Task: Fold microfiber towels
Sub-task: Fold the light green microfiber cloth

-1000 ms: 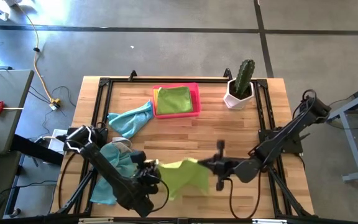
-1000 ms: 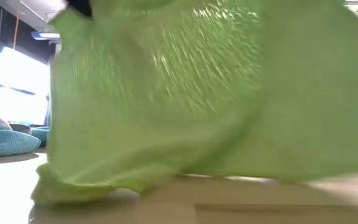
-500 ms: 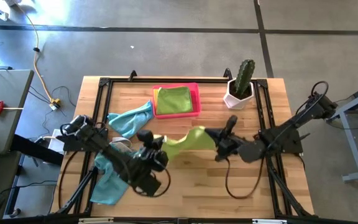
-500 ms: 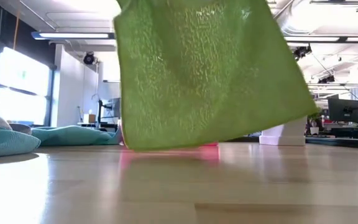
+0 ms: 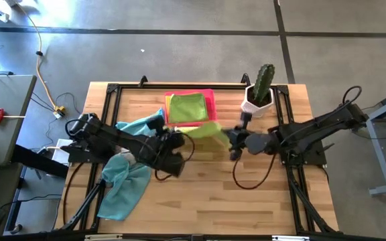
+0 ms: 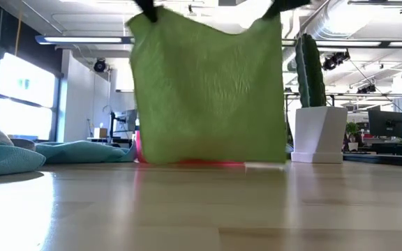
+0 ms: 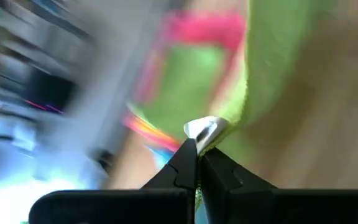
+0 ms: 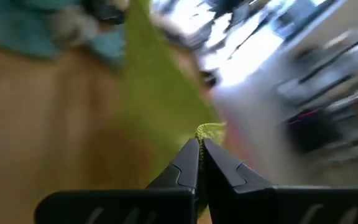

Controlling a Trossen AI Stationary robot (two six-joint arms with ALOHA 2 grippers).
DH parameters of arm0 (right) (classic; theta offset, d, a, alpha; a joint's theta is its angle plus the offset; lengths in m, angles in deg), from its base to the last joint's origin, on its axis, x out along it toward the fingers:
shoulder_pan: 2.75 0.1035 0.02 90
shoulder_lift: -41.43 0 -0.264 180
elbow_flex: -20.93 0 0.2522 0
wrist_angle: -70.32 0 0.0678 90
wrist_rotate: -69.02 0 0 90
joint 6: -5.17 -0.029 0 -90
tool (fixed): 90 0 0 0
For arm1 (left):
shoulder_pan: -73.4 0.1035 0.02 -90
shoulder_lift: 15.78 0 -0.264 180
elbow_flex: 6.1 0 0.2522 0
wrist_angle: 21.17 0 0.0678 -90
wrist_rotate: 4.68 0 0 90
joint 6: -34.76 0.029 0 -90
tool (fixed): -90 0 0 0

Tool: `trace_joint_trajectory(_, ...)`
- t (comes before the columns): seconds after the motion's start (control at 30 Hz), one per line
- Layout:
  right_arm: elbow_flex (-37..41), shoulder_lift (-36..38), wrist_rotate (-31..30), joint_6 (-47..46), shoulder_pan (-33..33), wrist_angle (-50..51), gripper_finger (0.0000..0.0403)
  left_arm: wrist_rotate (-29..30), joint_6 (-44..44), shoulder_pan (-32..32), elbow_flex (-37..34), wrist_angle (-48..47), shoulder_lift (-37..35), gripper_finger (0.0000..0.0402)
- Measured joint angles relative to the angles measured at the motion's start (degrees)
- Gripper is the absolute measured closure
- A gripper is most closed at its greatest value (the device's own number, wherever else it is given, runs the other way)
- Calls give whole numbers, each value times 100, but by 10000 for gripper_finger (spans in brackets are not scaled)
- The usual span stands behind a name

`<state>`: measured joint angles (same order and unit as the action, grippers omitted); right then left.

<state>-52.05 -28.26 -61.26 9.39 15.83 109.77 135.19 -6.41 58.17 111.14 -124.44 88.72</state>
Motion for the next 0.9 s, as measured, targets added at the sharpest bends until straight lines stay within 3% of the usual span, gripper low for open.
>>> trace_joint_trajectory(0.13,10,-224,1593,-2370,210,1142,403,-1395,-83,-329,-359,676,146,401)
trace_joint_trajectory(0.27,16,-736,2458,-3462,814,1384,402,-2364,322,-733,-964,1974,215,401)
trace_joint_trajectory(0.37,16,-1231,2634,-3860,1295,1069,402,-2814,325,-1015,-1421,3022,219,401)
trace_joint_trajectory(0.67,16,-2727,2612,-4843,2230,-188,402,-3031,-195,-1619,-2321,5040,219,401)
trace_joint_trajectory(0.9,16,-3005,2727,-5092,2525,-921,402,-3509,-671,-1763,-2787,5802,219,401)
